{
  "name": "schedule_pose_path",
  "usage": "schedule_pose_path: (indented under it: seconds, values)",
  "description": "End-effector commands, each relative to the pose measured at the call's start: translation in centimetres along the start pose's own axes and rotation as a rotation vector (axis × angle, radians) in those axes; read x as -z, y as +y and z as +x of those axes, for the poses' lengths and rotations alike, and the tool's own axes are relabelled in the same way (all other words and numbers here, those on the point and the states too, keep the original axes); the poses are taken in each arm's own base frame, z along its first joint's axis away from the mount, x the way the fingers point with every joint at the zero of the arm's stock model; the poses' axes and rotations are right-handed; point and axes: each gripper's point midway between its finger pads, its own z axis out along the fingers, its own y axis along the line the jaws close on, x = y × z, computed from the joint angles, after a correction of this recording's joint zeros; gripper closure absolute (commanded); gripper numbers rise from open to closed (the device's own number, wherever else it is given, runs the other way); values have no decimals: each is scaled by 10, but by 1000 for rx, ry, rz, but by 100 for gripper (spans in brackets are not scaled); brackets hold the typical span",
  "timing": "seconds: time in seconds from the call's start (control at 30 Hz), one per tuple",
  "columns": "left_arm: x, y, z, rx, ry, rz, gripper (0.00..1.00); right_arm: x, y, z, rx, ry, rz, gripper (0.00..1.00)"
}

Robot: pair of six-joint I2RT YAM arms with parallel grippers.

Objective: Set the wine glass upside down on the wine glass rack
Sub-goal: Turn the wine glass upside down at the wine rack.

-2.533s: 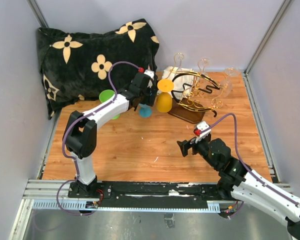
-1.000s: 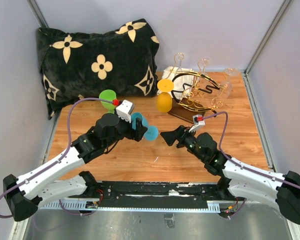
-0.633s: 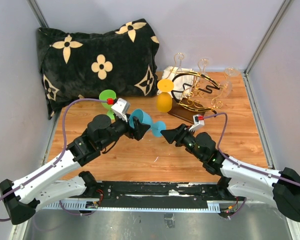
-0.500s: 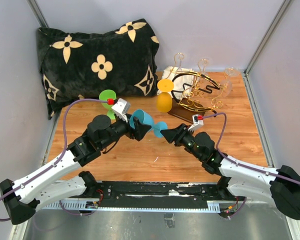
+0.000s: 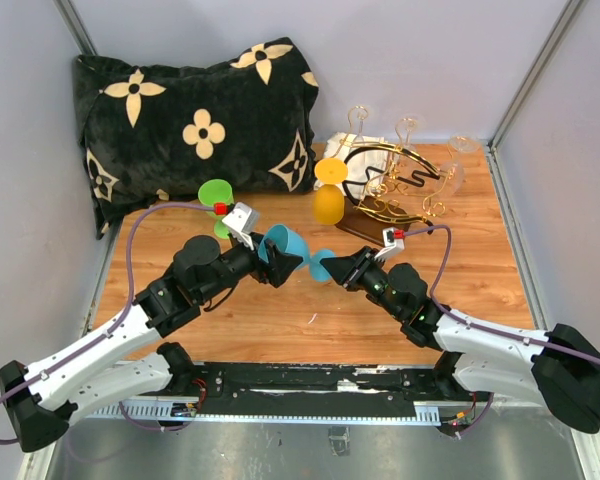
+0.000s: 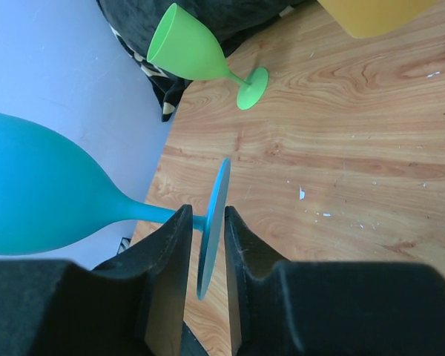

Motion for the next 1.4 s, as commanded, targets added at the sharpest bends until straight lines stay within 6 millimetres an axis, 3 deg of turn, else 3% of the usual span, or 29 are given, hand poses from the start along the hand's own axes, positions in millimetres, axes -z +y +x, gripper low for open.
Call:
schedule_pose_path:
  seconds: [0.0,0.17,0.27,0.5,0.8,1.17,1.37]
  values:
    - [4,-11,-16,15,-67,43,27,1,15,2,-14,4,-52,77]
    - [3,-11,-15,13,-63,46,24,1,15,2,-5,4,-56,91]
    - [3,-10,-14,11,-60,44,17,1,15,2,-4,5,-53,99]
    - [8,-9,-16,20,-78,40,1,1,10,0,-11,-6,-27,99]
    - [27,-13,-27,25,-105,54,0,9,0,-7,25,-35,19,99]
    - [56,11,-46,8,-146,-90,0,33,-27,-15,415,16,121,99]
    - [55,22,-41,-21,-126,-142,0,45,-28,-1,713,115,40,99]
